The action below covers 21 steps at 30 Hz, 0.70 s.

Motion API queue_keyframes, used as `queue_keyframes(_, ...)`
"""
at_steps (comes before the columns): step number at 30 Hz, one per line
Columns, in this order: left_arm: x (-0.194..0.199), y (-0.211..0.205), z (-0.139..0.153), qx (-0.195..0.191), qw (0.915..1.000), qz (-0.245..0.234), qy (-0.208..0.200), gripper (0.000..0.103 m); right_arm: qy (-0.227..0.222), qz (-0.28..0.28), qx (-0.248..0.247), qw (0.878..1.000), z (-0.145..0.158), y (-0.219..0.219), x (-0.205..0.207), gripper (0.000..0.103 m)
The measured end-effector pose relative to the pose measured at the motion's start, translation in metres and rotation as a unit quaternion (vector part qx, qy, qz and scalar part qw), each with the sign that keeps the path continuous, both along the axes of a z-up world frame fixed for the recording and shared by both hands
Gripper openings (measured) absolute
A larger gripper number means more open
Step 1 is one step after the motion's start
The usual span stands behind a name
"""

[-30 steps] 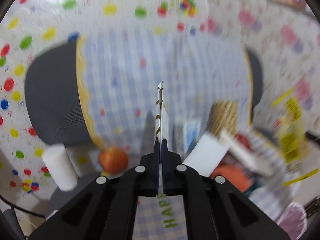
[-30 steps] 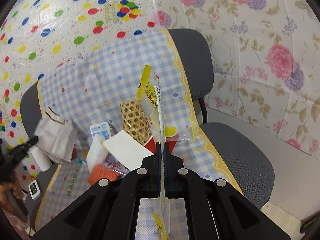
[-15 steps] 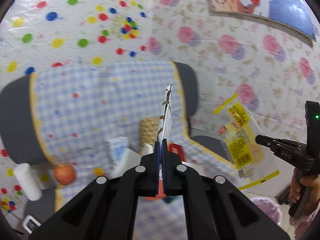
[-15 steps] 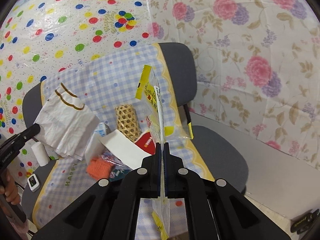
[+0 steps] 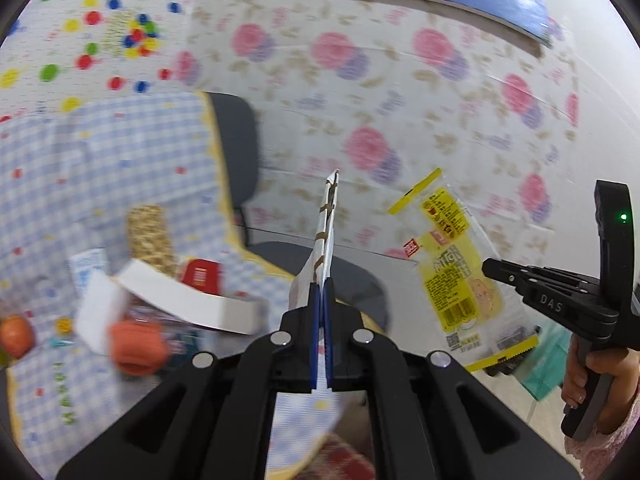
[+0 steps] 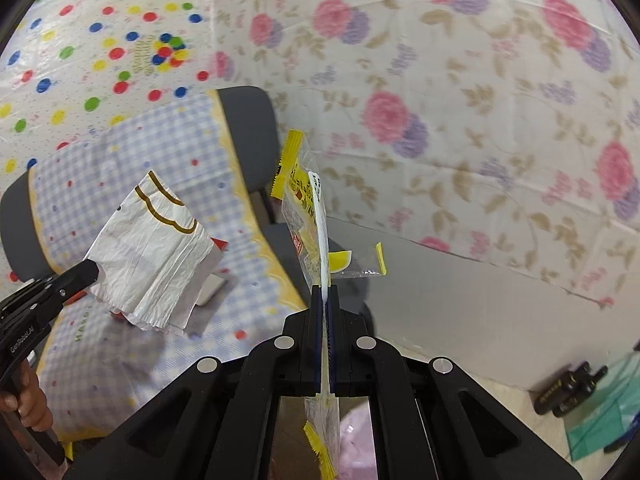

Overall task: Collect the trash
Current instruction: 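Carry the pouch over the pink bin and open the right tool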

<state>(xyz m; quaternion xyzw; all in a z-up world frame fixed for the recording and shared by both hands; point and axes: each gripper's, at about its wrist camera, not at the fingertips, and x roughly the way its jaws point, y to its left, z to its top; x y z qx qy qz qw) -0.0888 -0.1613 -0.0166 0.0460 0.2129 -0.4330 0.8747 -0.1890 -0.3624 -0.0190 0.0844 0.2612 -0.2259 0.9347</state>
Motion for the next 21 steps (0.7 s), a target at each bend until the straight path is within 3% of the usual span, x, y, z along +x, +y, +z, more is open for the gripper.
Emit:
queue_keyframes(7, -0.046, -0.055, -0.03, 0.016, 0.9954, -0.094, 0.007, 0.0, 0.027, -0.077, -0.005, 0.997, -0.024, -0.025, -0.061, 0.003)
queue_keyframes(12, -0.068, -0.09, -0.053, 0.03, 0.9892, -0.141, 0.025, 0.0, 0.038, -0.123, 0.02, 0.991, -0.044, -0.046, -0.097, 0.003)
queue_keyframes(21, -0.083, -0.133, -0.088, 0.069, 0.9819, -0.17, 0.047, 0.0, 0.056, -0.146, 0.051, 0.986, -0.077, -0.067, -0.111, 0.007)
